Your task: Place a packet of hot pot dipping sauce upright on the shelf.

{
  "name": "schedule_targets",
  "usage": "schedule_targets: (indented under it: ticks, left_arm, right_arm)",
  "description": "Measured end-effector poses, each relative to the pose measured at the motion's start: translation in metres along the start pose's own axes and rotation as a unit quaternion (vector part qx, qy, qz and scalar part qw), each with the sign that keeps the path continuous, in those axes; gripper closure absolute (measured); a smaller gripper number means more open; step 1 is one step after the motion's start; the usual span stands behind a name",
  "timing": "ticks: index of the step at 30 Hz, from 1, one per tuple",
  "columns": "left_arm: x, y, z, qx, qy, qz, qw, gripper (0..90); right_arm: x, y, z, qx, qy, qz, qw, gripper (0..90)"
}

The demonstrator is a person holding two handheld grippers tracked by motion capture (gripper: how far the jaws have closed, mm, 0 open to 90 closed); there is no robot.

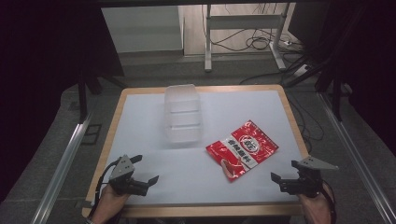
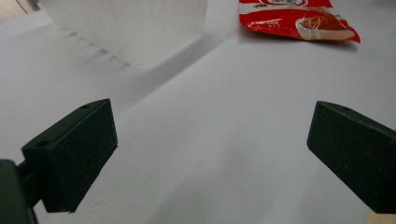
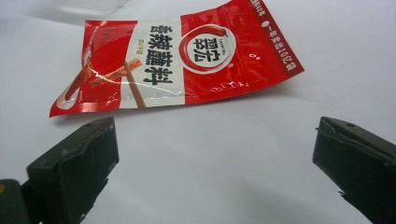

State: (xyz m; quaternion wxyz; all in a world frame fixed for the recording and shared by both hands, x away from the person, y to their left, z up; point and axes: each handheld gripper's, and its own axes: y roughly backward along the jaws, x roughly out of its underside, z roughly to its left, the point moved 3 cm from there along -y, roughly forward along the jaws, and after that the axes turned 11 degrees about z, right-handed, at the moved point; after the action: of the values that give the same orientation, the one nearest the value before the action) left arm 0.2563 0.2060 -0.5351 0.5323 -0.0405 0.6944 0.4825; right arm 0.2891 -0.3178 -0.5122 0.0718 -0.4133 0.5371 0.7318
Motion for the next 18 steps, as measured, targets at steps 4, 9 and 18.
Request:
schedule_targets:
  ticks: [4,9,18]
  left_arm:
    - [-0.0028,0.0031,-0.0045,-0.021,-0.03,-0.016,0.9992,0.7]
    - [-0.0042,0.0069,-0.0054,-0.024,-0.033,-0.033,0.9986,0.7]
    - [-0.001,-0.001,-0.0082,0.004,-0.028,-0.003,0.9996,0.0]
  right_arm:
    - [-0.0001,-0.0027,0.0015,0.0,0.01,0.011,0.9999,0.0]
    - [0.0001,-0.0062,0.0035,-0.002,0.016,0.024,0.9996,0.0]
    - [0.0003,-0.0086,0.0044,0.002,0.023,0.03,0.9993,0.0]
